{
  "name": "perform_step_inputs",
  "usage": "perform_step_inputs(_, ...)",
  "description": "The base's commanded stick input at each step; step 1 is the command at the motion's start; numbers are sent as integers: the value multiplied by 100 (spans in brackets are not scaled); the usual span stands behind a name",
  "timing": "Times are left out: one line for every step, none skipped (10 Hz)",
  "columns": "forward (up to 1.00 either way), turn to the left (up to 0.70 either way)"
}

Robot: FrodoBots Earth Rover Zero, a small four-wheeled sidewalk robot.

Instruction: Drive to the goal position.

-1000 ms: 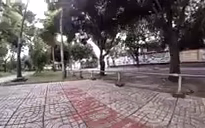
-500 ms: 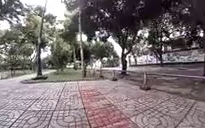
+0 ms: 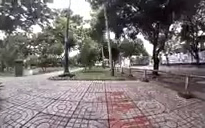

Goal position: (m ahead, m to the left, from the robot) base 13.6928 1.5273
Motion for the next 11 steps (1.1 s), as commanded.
perform_step_inputs(70, 0)
perform_step_inputs(70, 0)
perform_step_inputs(70, 0)
perform_step_inputs(70, 0)
perform_step_inputs(70, 10)
perform_step_inputs(70, 21)
perform_step_inputs(70, 27)
perform_step_inputs(70, 0)
perform_step_inputs(70, 0)
perform_step_inputs(70, 0)
perform_step_inputs(70, 0)
